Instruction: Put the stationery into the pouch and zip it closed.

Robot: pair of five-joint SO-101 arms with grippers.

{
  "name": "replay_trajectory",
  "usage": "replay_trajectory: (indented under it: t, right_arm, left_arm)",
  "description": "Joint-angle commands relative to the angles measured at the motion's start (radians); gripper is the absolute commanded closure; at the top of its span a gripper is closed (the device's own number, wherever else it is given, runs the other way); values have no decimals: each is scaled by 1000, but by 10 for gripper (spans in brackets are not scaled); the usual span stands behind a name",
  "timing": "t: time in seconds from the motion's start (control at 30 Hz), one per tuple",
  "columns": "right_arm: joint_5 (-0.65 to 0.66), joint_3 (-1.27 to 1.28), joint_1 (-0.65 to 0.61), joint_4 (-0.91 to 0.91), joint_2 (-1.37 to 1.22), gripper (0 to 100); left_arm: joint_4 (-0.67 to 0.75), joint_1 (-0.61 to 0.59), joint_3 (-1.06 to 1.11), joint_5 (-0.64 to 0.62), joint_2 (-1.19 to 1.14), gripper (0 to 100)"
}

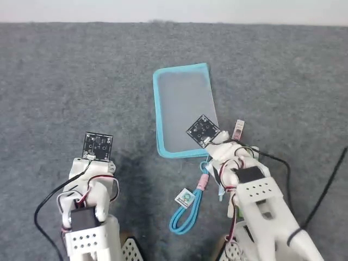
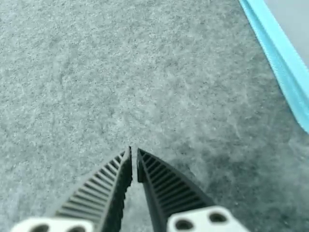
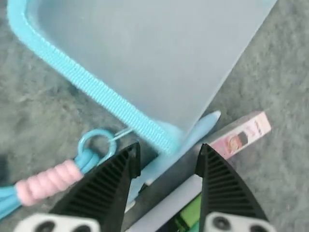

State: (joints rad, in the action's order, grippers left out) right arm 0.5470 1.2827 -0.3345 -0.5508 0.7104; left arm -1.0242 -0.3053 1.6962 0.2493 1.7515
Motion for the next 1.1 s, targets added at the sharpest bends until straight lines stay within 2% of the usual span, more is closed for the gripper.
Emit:
replay_trajectory:
  t: [0.0,0.3,0.37,0.47,0.57,0.63,0.73,0.83,0.97,1.07]
  right_arm:
    - [28,-21,1,104,-81,800]
    - [17,-126,10,110,-222,802]
    - [-60,-175,33,13,-197,802]
    - [-201,-293,35,-226,-147,803]
    - [-305,-391,-48,-453,-125,804]
    - [-354,-423,-133,-526,-125,804]
    - [-367,-423,-196,-493,-127,804]
    - [-330,-423,-162,-470,-127,804]
    - [-305,-417,-113,-565,-127,805]
    - [-304,-390,-113,-483,-134,805]
  left_arm:
    - [31,-6,-7,8,-15,988]
    - [31,-6,-7,8,-15,988]
    - [31,-6,-7,8,-15,988]
    - [31,-6,-7,8,-15,988]
    - [31,-6,-7,8,-15,988]
    - [31,-6,-7,8,-15,988]
    - [31,-6,-7,8,-15,988]
    - [31,-6,-7,8,-15,988]
    - [31,-8,-7,8,-15,988]
    - [31,-6,-7,8,-15,988]
